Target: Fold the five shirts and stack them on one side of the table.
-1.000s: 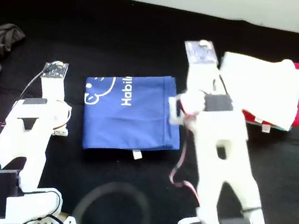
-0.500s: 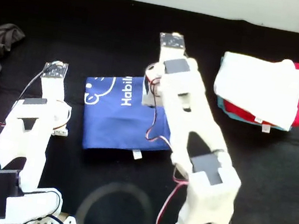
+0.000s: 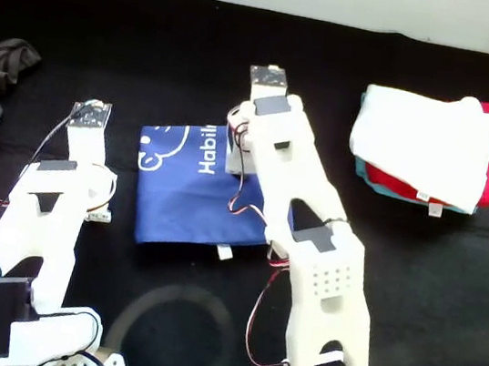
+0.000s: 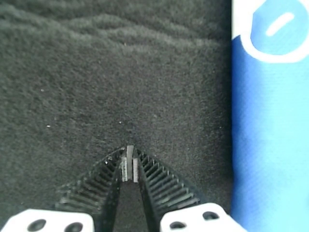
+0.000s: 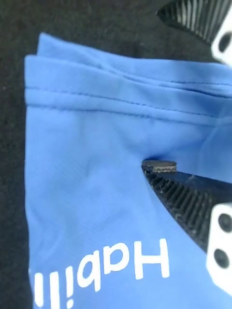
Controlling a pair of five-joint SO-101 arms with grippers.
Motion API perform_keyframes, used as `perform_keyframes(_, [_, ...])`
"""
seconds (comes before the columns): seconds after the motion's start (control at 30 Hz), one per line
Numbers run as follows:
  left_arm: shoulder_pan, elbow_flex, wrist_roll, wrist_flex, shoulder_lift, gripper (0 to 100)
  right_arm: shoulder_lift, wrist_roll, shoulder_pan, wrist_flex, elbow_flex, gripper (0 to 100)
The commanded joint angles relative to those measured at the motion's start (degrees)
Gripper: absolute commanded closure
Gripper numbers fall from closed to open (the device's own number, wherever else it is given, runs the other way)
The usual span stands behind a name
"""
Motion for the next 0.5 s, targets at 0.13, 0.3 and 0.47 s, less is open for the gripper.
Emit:
perform_keyframes(0.13, [-0.1, 0.1, -0.2, -1.6, -0.6, 99, 8.6, 0.0, 0.7, 4.5, -9.3, 90.6])
perform_keyframes(0.3, [-0.1, 0.1, -0.2, -1.6, -0.6, 99, 12.3, 4.7, 1.0, 9.9, -15.6, 98.6])
perform_keyframes(0.47, [-0.1, 0.1, -0.2, -1.6, -0.6, 99, 12.4, 12.6, 2.5, 18.0, -23.2, 99.3])
